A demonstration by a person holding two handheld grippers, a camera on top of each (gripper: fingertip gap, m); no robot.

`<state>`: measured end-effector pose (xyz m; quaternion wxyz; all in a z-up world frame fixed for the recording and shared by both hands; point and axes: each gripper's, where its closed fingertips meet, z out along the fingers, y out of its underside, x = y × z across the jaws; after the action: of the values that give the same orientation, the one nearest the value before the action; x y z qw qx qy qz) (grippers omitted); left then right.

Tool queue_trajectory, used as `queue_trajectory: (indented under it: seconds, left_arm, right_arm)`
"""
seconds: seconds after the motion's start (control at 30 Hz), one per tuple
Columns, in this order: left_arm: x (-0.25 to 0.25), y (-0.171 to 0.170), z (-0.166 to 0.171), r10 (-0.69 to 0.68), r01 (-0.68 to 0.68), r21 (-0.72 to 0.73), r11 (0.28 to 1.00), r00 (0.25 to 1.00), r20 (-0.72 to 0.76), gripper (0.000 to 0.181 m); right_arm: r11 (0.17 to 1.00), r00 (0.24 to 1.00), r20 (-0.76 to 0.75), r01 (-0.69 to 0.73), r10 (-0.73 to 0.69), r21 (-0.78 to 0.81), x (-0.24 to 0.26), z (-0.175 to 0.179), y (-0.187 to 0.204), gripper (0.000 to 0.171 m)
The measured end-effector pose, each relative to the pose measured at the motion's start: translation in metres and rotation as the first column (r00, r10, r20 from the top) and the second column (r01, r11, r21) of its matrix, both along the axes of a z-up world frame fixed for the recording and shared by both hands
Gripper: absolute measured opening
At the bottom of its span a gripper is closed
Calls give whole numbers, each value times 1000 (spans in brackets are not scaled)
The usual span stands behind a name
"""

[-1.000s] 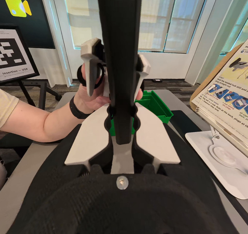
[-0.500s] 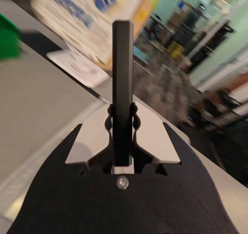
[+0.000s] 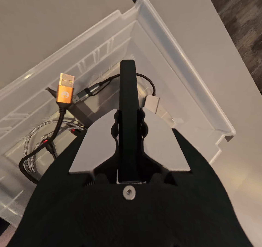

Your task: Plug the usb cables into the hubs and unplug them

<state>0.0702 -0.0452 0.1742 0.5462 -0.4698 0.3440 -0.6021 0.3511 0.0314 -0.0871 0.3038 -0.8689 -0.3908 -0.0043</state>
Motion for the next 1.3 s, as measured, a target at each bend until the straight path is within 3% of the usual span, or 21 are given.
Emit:
queue_trajectory:
  seconds: [0.27,0.4,0.47,0.53,0.6,0.67,0.87,1.0,1.1,1.3]
  left_arm:
    - [7,2,-8,-1,1,-11,1000,999,-50,36]
    - [-1,3,-5,26,-27,-6,1000,998,-51,36]
    - [-8,3,0,38,-38,-3,999,999,-31,35]
    - [-14,1,5,44,-44,3,999,999,-13,35]
    - [-17,0,7,48,-48,8,999,999,-4,34]
    - [-19,-2,9,46,-46,11,999,999,2,34]
    - [-14,-7,8,28,-28,16,999,999,-15,34]
    - [-13,-8,8,19,-19,14,1000,1000,-18,33]
    - [-12,-7,7,16,-16,5,1000,1000,-15,33]
    - [-8,-9,6,3,-3,3,1000,1000,-25,33]
  right_arm:
    - [993,993,26,116,-117,21,24,1,4,30]
    - [968,980,45,184,-194,169,36,41,-2,31]
    - [964,985,-4,168,-171,206,25,67,-16,29]
    - [986,993,-105,69,-53,153,-6,79,-40,18]
    - [998,987,-151,-57,60,27,-36,69,-66,18]
    - [994,993,-66,-102,99,-45,-44,49,-70,19]
    - [962,996,40,-66,79,-265,-57,-7,-58,15]
    - [977,992,96,-58,79,-207,-45,3,-56,14]
    - [975,993,-38,-117,112,-190,-50,19,-73,14]
    - [845,993,-55,63,-108,-530,-5,-27,-113,14]
